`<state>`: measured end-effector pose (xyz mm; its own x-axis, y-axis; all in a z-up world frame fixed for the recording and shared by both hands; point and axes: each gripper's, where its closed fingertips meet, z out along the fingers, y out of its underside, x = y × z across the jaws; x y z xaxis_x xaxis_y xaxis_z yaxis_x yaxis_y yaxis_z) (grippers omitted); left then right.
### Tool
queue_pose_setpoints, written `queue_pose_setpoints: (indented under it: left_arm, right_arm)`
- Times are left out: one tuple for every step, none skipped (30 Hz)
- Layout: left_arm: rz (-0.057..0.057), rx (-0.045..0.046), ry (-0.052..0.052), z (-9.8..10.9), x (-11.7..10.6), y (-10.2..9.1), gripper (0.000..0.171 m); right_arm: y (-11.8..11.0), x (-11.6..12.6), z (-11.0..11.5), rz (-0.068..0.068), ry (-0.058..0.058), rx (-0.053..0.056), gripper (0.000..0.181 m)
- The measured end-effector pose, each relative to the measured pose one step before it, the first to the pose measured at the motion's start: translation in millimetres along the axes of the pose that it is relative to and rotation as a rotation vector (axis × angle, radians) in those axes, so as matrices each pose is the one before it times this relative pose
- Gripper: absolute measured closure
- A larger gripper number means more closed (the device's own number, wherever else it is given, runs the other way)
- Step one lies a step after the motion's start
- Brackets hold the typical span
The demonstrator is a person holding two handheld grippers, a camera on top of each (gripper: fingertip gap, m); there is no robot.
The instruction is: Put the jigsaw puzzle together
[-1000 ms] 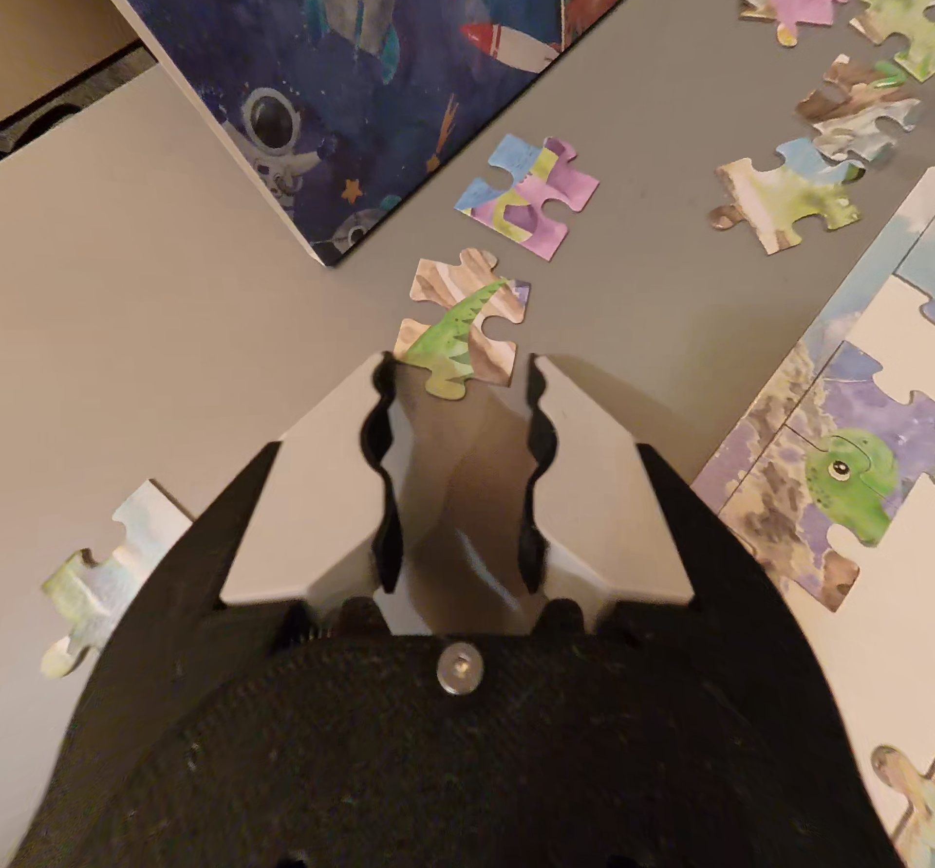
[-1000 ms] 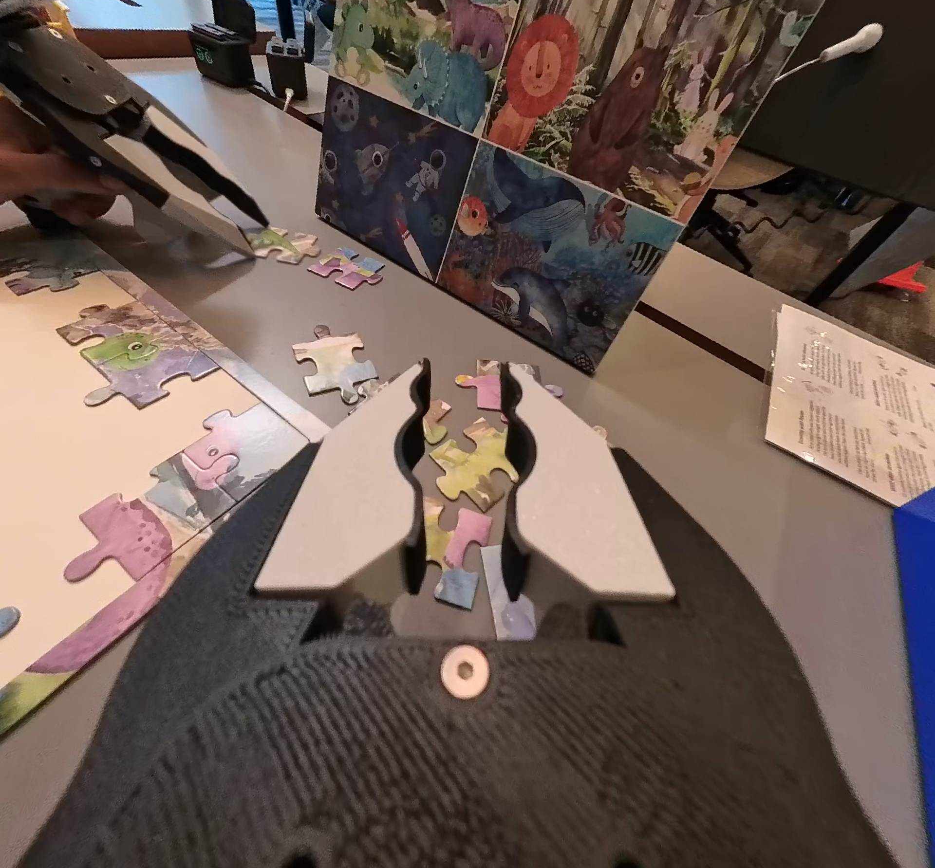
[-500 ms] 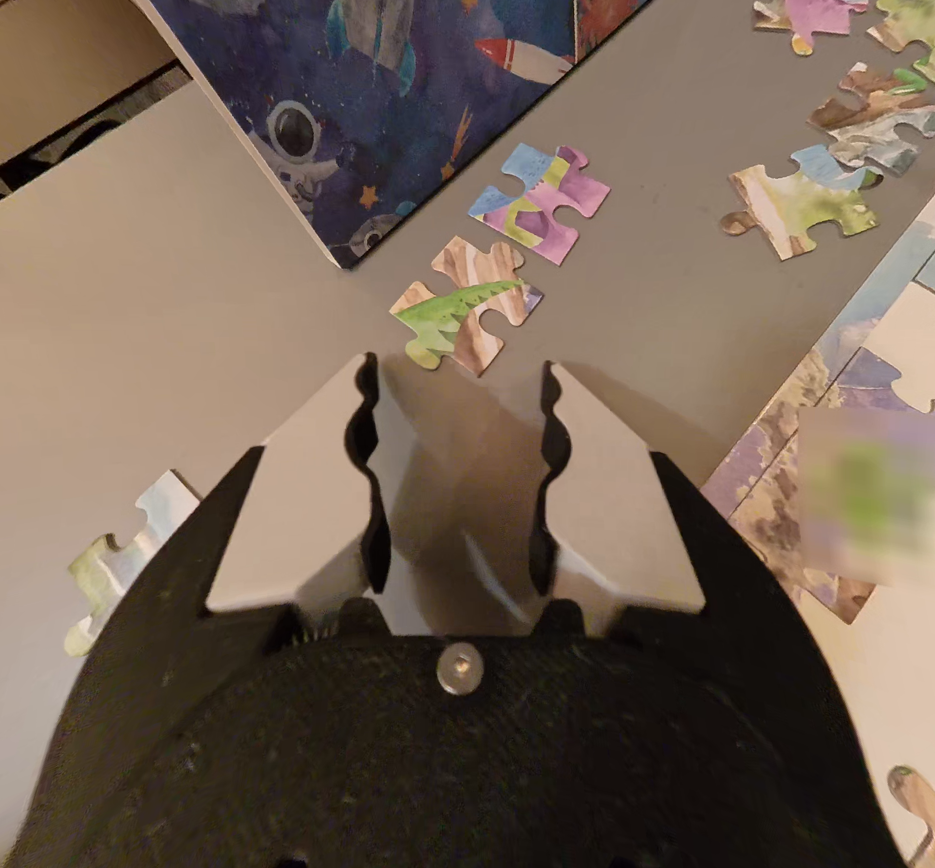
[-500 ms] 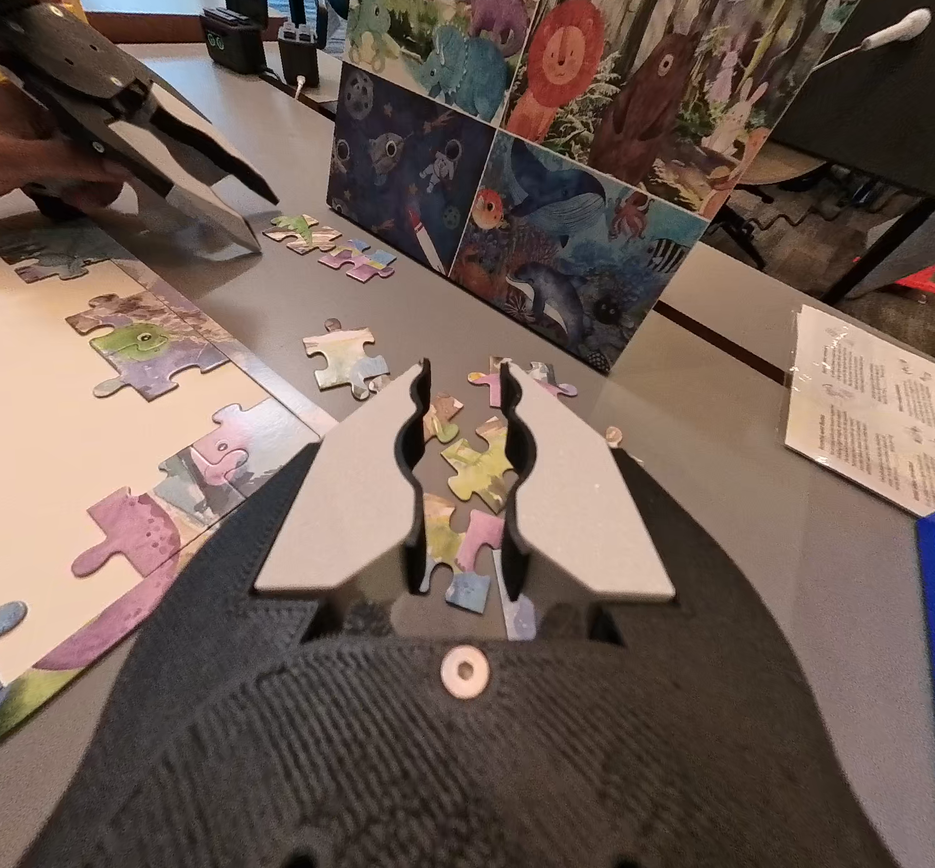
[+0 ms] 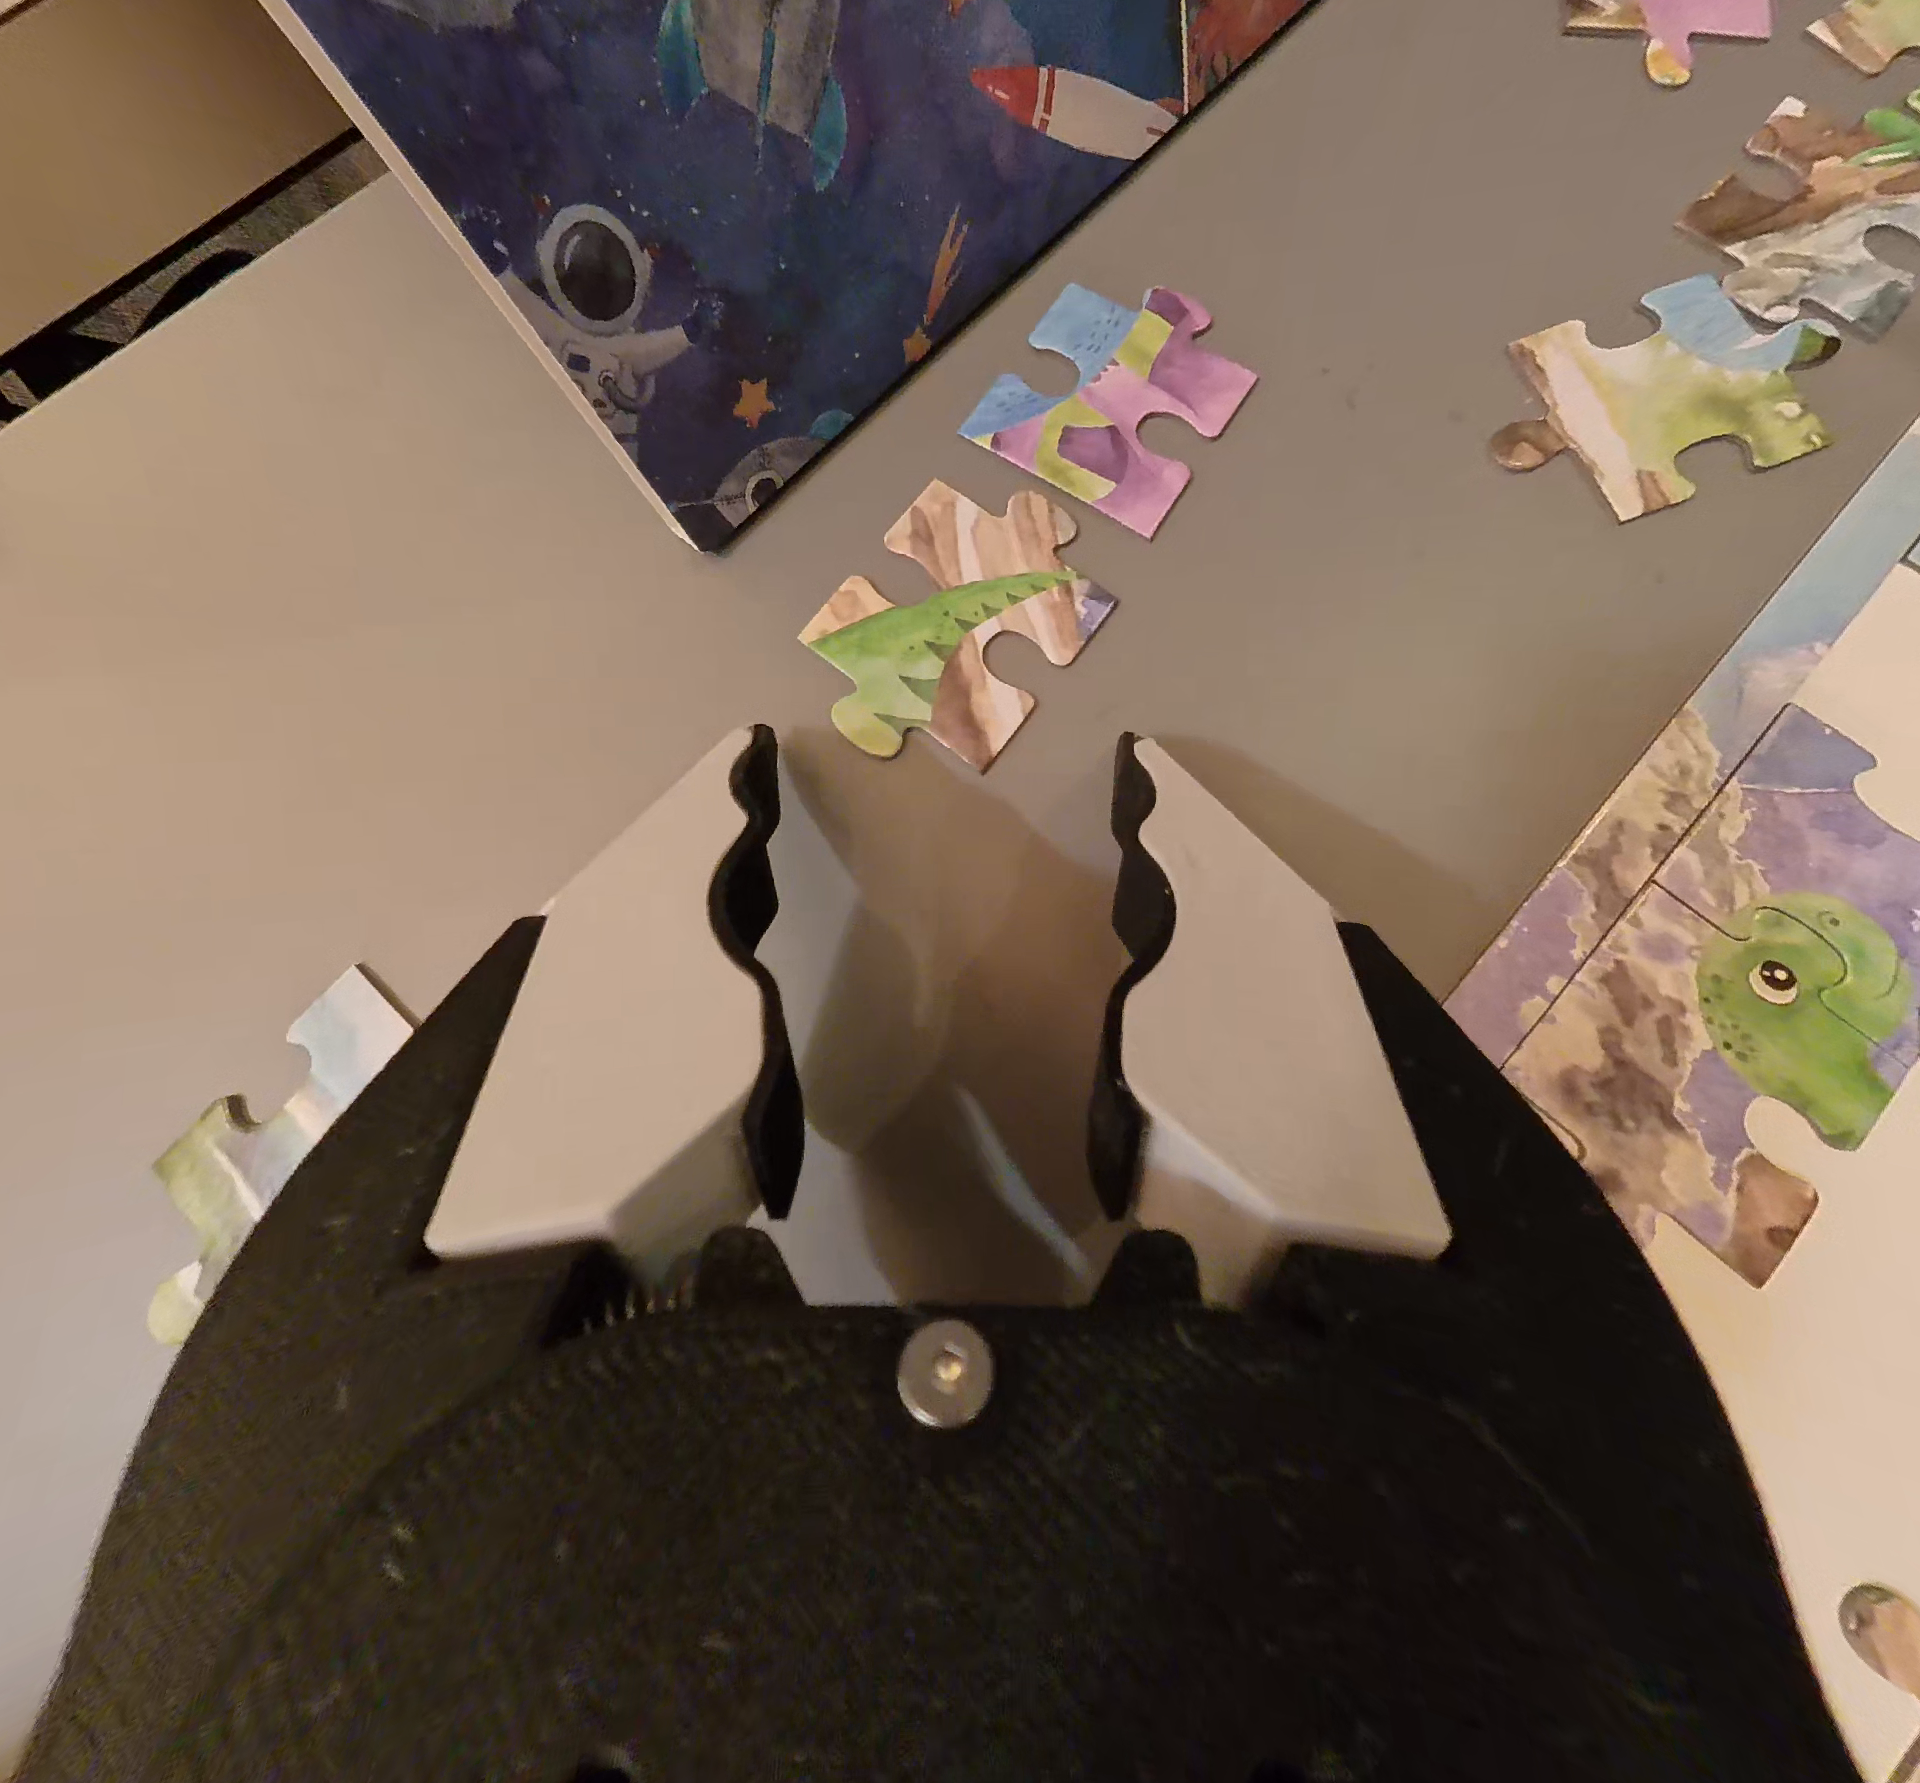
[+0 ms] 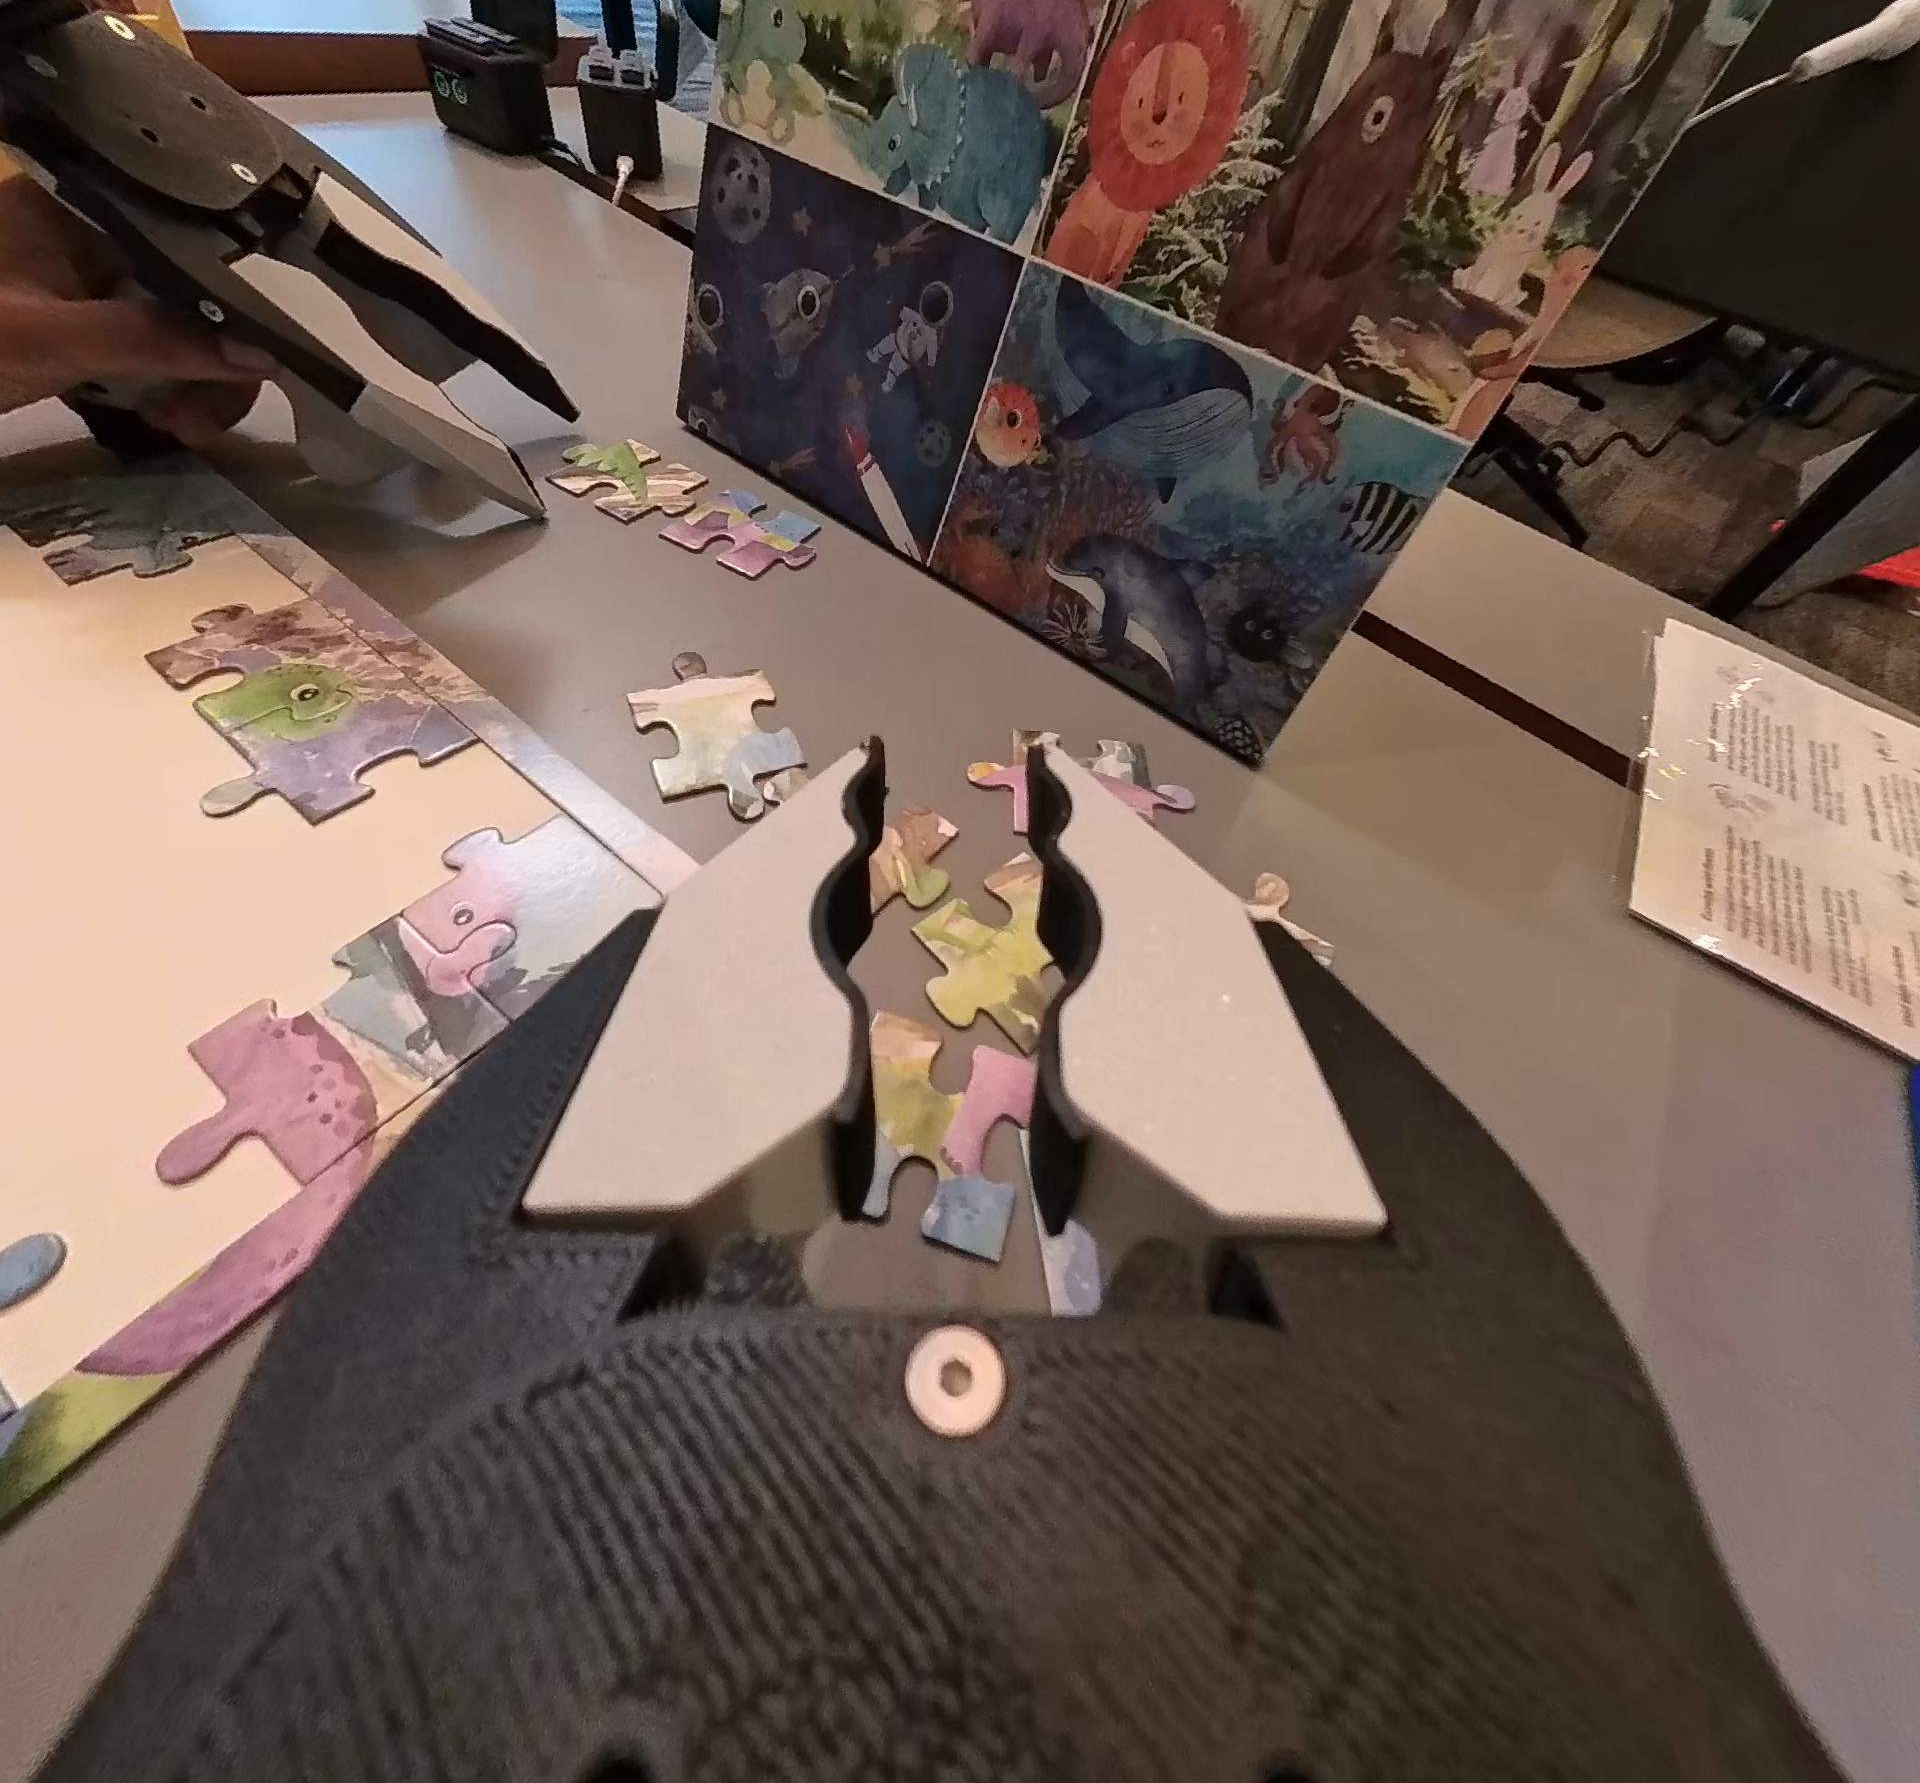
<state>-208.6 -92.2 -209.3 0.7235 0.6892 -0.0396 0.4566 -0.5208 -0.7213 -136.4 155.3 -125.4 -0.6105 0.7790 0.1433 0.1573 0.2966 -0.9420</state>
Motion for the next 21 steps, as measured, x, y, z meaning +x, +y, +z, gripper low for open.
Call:
queue_pose_setpoints:
  left_arm:
    - [0.0011,0.00015,-0.0003,-0.04,0.09,0.02,0.108]
    - [0.0013,0.00019,-0.0005,-0.04,0.05,0.01,0.109]
    - [0.0014,0.00026,-0.0004,-0.04,0.06,0.0,0.109]
    - [0.0013,0.00019,-0.0003,0.01,0.14,-0.04,0.109]
    - [0.0011,0.00012,0.0,-0.05,0.13,0.02,0.109]
    - [0.001,0.00004,-0.0004,0.0,0.02,-0.01,0.109]
    - [0.0008,0.00001,-0.0005,0.0,0.02,-0.01,0.11]
    - [0.0005,-0.00013,0.0,0.06,0.11,0.08,0.11]
    - [0.0002,-0.0002,0.0003,-0.01,0.02,0.03,0.11]
    - [0.0,-0.00035,0.0006,0.03,0.01,0.0,0.11]
    - [-0.0001,-0.00036,0.0009,0.04,0.14,0.12,0.11]
    - [0.0006,-0.00022,0.0011,0.04,0.19,-0.02,0.111]
    - [0.0013,-0.00014,0.0014,-0.06,0.32,0.06,0.111]
    - [0.0013,-0.00004,0.0006,0.01,0.21,0.12,0.111]
    - [0.0015,0.00013,-0.0001,0.01,0.17,-0.03,0.112]
    - [0.0013,0.00004,-0.0003,0.0,0.15,-0.02,0.112]
    - [0.0007,-0.00062,-0.0004,-0.03,0.12,0.2,0.112]
    - [0.0007,-0.0003,-0.0007,-0.07,0.07,0.08,0.112]
    - [0.001,0.00004,-0.0007,-0.05,0.04,0.03,0.112]
    - [0.0008,0.00017,-0.0004,0.01,0.03,-0.03,0.113]
    - [0.0001,-0.00001,0.0001,0.0,0.0,0.0,0.113]
  right_arm:
    - [-0.17,-0.2,0.02,-0.0007,-0.0003,0.0002,0.156]
    - [-0.14,-0.2,-0.06,-0.0011,-0.0001,0.0002,0.156]
    - [-0.16,-0.14,0.02,-0.001,0.0,0.0002,0.156]
    - [-0.13,-0.19,0.0,-0.0007,-0.0003,-0.0001,0.156]
    - [-0.05,-0.12,-0.01,-0.0006,-0.0002,0.0002,0.156]
    - [0.08,-0.11,0.08,-0.0002,-0.0003,-0.0001,0.156]
    - [0.14,-0.09,0.12,0.0001,-0.0004,-0.0006,0.156]
    - [0.24,-0.07,0.21,0.0003,-0.0005,-0.0008,0.156]
    - [0.39,-0.13,0.22,0.0005,-0.0007,-0.0012,0.156]
    - [0.25,-0.12,0.21,0.0004,-0.0008,-0.0009,0.156]
    - [0.22,-0.16,0.16,0.0002,-0.0007,-0.0005,0.156]
    - [0.21,-0.15,0.27,0.0,-0.0006,-0.0008,0.156]
    - [0.1,-0.17,0.18,-0.0002,-0.0005,-0.0006,0.156]
    - [0.22,-0.19,0.09,-0.0001,-0.0007,-0.0004,0.156]
    - [0.09,-0.17,0.25,0.0,-0.0008,-0.0006,0.156]
    - [0.2,-0.25,0.2,0.0,-0.0009,-0.0006,0.156]
    - [0.32,-0.21,0.29,0.0,-0.001,-0.001,0.156]
    - [0.24,-0.2,0.25,0.0002,-0.0009,-0.001,0.156]
    - [0.34,-0.29,0.28,0.0005,-0.0013,-0.0011,0.156]
    - [0.34,-0.21,0.24,0.0004,-0.0013,-0.0009,0.156]
    - [0.2,-0.21,0.27,0.0,-0.0011,-0.0008,0.156]
